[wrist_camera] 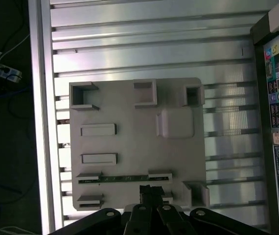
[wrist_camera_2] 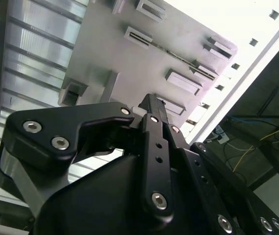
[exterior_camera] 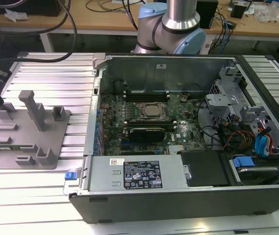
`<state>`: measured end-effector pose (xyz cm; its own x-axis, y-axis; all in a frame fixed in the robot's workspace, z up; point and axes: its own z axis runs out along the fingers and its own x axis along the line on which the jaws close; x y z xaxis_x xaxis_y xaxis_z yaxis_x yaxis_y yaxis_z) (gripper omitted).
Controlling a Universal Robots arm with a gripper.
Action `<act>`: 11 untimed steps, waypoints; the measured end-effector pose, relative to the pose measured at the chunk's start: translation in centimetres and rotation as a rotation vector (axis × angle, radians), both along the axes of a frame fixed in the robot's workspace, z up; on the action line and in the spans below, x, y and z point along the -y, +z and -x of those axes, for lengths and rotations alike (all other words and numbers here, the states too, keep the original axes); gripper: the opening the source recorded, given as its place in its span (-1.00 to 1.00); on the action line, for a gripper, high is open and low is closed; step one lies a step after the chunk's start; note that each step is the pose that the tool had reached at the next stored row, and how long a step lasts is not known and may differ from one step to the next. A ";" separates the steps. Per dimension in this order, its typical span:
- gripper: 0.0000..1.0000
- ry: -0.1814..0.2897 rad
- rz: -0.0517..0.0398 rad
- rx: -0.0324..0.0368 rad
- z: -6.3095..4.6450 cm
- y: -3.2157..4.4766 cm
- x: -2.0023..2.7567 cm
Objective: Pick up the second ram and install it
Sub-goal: 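Pick up the second ram and move it above second insertion slot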
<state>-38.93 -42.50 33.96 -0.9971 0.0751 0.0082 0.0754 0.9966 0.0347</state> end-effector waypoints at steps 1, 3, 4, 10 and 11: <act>-0.84 0.000 0.0000 0.0000 0.0 -0.01 0.00; -0.84 0.000 0.0000 0.0000 0.0 -0.02 0.00; -0.84 0.000 0.0000 0.0000 0.0 -0.03 0.00; -0.84 0.001 0.0000 0.0001 0.0 -0.05 0.00; -0.84 0.036 0.0001 0.0001 0.0 -0.07 0.00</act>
<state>-38.94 -42.50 33.89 -0.9992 0.0397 0.0081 0.0399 0.9986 0.0346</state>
